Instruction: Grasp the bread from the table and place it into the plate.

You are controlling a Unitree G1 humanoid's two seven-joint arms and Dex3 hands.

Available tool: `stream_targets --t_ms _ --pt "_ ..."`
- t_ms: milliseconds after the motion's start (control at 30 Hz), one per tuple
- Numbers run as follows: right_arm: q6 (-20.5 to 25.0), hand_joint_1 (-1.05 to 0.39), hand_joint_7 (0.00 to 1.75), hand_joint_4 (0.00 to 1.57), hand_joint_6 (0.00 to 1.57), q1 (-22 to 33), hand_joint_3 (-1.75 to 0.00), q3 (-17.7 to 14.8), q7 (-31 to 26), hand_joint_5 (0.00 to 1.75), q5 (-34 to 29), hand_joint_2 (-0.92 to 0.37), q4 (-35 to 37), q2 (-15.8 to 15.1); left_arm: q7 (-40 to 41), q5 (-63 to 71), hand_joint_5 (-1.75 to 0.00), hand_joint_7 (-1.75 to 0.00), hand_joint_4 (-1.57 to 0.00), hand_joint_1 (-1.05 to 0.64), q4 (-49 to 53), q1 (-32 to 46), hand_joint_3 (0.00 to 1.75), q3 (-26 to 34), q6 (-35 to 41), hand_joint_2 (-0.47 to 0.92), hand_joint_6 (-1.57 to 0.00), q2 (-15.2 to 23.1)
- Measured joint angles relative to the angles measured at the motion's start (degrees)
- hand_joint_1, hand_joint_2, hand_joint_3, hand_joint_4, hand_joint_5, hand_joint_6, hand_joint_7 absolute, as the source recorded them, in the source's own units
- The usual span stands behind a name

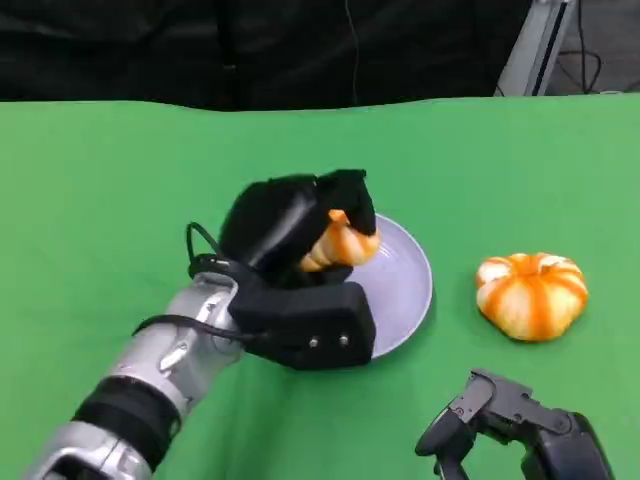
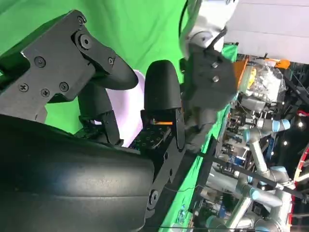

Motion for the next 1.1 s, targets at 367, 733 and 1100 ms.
stream_targets --t_ms 367,733,1100 --pt "0.0 -0.07 1.25 0.72 0.81 0.0 -1.31 0.1 0.0 1.59 -0.1 -0.35 0.0 0.0 -18.1 2.5 -0.02 0.00 0.00 -0.79 -3.4 -1.6 0.35 -4.5 8.5 0.92 -0.01 2.0" --pt "0.0 -0.07 1.25 0.72 0.80 0.0 -1.31 0.0 0.0 1.59 0.1 -0.35 0.0 0.0 -28.9 2.7 0.00 0.00 0.00 -0.95 -11.0 -1.1 0.47 -5.4 15.1 0.92 0.00 4.7" --pt "0.0 -0.08 1.25 0.71 0.80 0.2 -1.29 0.0 0.1 1.59 0.3 -0.36 -0.1 0.0 -35.5 -5.6 -0.04 -0.02 -0.08 -0.75 -28.5 7.1 0.42 0.9 14.5 0.92 -0.05 11.2"
